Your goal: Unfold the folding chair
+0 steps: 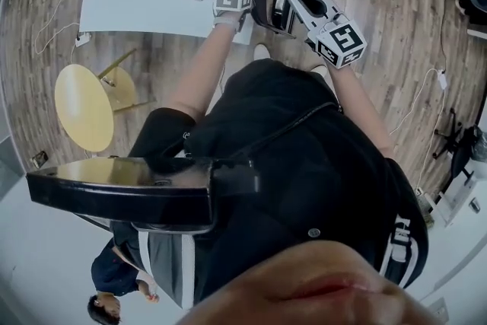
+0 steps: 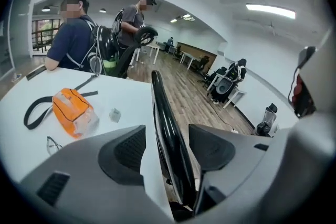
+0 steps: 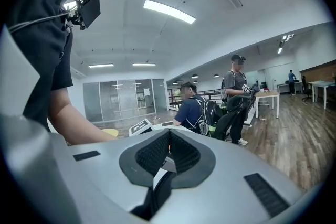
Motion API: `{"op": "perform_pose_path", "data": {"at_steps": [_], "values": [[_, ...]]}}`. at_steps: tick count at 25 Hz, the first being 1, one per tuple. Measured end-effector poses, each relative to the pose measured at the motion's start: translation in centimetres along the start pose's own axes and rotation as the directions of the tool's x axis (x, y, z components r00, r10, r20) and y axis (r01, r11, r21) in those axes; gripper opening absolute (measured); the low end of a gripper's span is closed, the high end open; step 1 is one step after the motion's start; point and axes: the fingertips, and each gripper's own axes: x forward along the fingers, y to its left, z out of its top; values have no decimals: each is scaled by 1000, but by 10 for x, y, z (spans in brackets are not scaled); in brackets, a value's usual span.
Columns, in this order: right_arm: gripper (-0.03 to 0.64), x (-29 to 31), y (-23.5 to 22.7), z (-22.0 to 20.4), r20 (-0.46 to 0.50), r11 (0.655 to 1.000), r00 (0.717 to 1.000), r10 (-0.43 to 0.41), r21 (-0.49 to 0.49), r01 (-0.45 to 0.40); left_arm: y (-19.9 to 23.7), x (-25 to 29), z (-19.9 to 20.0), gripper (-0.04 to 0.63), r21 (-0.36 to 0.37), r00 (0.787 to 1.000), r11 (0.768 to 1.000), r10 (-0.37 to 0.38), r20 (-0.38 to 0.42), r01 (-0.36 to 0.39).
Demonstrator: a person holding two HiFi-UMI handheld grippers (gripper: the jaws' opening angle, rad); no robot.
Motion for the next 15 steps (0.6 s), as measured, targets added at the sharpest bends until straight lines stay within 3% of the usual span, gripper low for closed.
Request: {"op": "perform_pose_path", "data": {"at_steps": [3, 9, 12, 15], "values": [[8, -7, -5, -6, -9, 999, 1000, -30, 11, 30, 1, 15, -7, 241, -40, 999, 999, -20, -49, 18], [8, -17, -19, -14, -20, 996, 996, -84, 37, 85, 4, 35, -15, 230, -50, 991, 999, -1, -132, -5], [8, -20, -24, -18, -22, 993, 995, -101, 56, 102, -2, 38, -16, 138, -46, 989, 999, -4, -150, -3], [8, -22, -28, -22, -34, 991, 993, -113, 65, 115, -4, 39, -17, 124, -71, 987, 997, -9, -159, -3]]}}
